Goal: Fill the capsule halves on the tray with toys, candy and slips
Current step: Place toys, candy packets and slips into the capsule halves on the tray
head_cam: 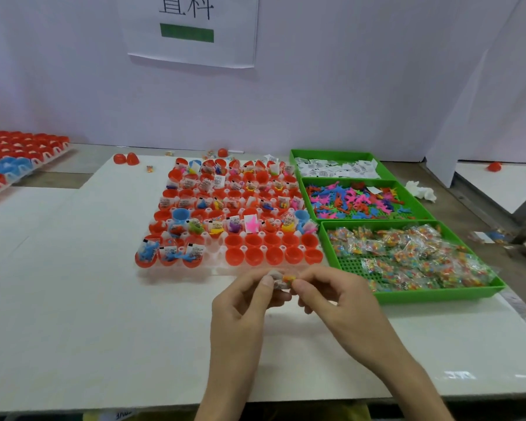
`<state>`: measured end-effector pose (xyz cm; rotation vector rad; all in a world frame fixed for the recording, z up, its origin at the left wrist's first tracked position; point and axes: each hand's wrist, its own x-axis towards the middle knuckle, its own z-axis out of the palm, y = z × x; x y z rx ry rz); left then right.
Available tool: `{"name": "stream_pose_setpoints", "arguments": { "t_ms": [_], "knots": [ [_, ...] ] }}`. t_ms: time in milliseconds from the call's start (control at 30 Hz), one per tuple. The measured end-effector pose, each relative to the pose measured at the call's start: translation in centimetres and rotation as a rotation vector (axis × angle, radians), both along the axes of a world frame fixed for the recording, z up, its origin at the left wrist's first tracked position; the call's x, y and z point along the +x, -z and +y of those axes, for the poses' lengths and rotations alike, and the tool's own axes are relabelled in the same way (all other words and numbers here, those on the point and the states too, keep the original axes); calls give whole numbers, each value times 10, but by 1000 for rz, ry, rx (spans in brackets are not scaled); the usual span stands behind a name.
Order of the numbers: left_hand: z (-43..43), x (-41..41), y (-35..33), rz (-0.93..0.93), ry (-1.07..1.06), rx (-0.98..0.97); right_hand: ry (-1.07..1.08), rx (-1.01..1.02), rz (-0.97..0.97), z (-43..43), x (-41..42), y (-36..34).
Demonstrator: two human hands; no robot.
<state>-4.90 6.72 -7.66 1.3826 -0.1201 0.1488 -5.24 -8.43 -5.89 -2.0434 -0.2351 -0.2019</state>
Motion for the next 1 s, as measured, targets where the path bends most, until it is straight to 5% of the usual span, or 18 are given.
{"name": "stream_pose_setpoints", "arguments": {
  "t_ms": [400,1000],
  "knots": [
    [-2,1,1,-15,51,30,147,59,-151,-1,0,3],
    [1,5,6,-115,2,173,-24,7,-150,0,5,-11]
  ]
}}
